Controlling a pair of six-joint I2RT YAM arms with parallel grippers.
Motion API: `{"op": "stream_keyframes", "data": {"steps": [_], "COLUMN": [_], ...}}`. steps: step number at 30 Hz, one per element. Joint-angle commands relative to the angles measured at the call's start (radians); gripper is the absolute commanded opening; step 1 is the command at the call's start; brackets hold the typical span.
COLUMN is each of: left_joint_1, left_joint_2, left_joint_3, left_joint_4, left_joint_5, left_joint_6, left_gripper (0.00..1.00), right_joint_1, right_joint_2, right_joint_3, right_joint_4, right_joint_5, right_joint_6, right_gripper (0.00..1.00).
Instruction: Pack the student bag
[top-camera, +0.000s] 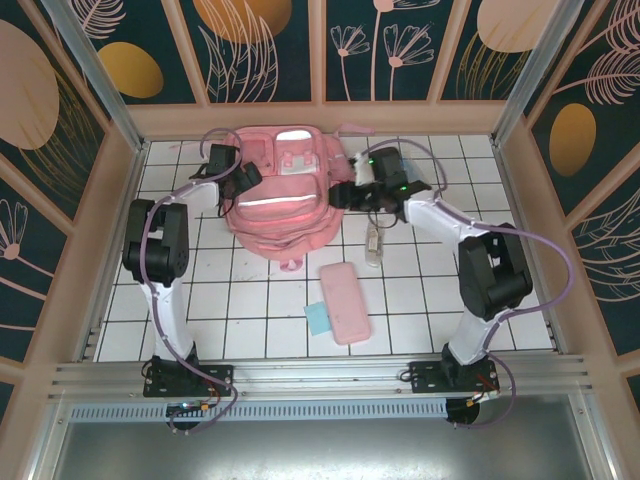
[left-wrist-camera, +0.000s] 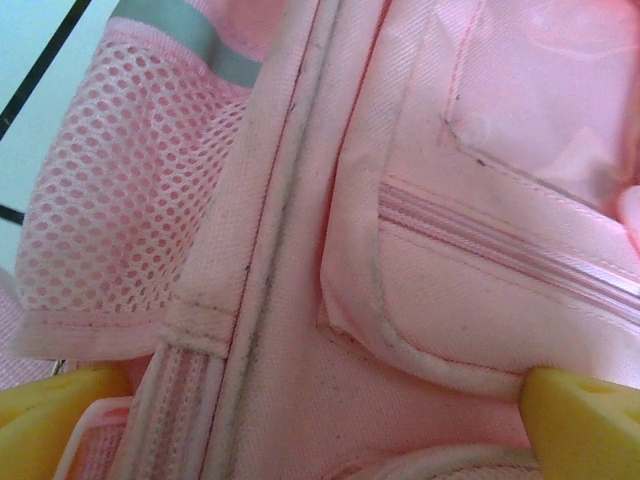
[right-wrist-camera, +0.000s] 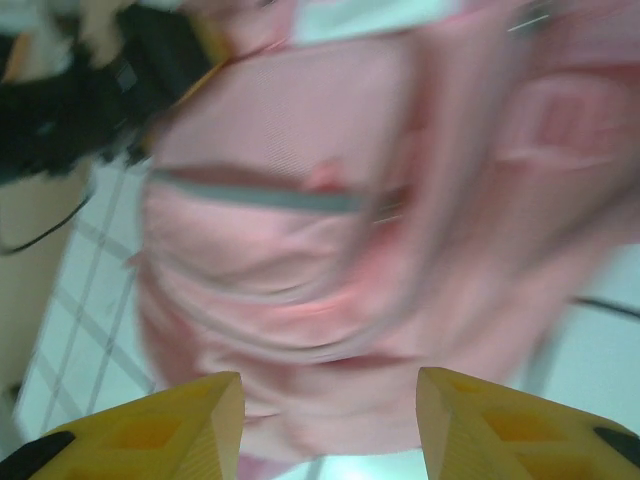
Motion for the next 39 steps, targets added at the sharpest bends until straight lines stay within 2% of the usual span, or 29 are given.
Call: {"op": "stream_keyframes", "data": {"steps": [1, 5, 10, 13, 16, 22, 26, 28, 31, 34, 35, 37, 39], "left_joint_1": [0.026, 0.026, 0.029, 0.028, 0.018, -0.044, -0.047, -0.047, -0.046, -0.050, -0.052, -0.057, -0.069], "left_joint_2": [0.060, 0.091, 0.138, 0.092, 0.000, -0.197, -0.281, -0.316, -0.363, -0.422, -0.442, -0.483, -0.516], "left_joint_3": [0.056, 0.095, 0.242, 0.255, 0.202, 0.020, -0.090, -0.130, -0.187, -0.276, -0.319, -0.406, -0.479], "left_joint_4": [-0.068, -0.108, -0.240, -0.287, -0.312, -0.292, -0.247, -0.222, -0.179, -0.102, -0.060, 0.027, 0.088], "left_joint_5": [-0.038, -0.074, -0.277, -0.315, -0.306, -0.265, -0.185, -0.149, -0.059, 0.056, 0.097, 0.169, 0.187], "left_joint_6": [0.032, 0.075, 0.199, 0.235, 0.249, 0.233, 0.150, 0.111, 0.041, -0.064, -0.113, -0.208, -0.289], "left_gripper": [0.99, 0.99, 0.98, 0.99, 0.98, 0.98, 0.99, 0.99, 0.99, 0.99, 0.99, 0.99, 0.99], "right_joint_1": [-0.082, -0.105, -0.055, -0.011, 0.027, 0.126, 0.191, 0.192, 0.144, 0.058, 0.027, -0.022, -0.057], "right_joint_2": [0.079, 0.199, 0.326, 0.383, 0.423, 0.452, 0.434, 0.387, 0.276, 0.197, 0.191, 0.216, 0.265], "right_joint_3": [0.025, 0.078, 0.172, 0.214, 0.234, 0.244, 0.248, 0.213, 0.124, 0.067, 0.065, 0.090, 0.129], "right_joint_4": [-0.011, 0.089, 0.144, 0.164, 0.204, 0.388, 0.400, 0.356, 0.299, 0.279, 0.271, 0.266, 0.279], "right_joint_5": [0.034, -0.010, -0.066, -0.072, -0.098, -0.234, -0.334, -0.332, -0.261, -0.159, -0.127, -0.094, -0.083], "right_joint_6": [-0.006, 0.076, 0.152, 0.181, 0.220, 0.335, 0.310, 0.262, 0.208, 0.209, 0.215, 0.243, 0.269], "right_gripper": [0.49, 0.51, 0.54, 0.54, 0.52, 0.33, 0.31, 0.33, 0.40, 0.56, 0.61, 0.65, 0.68]}}
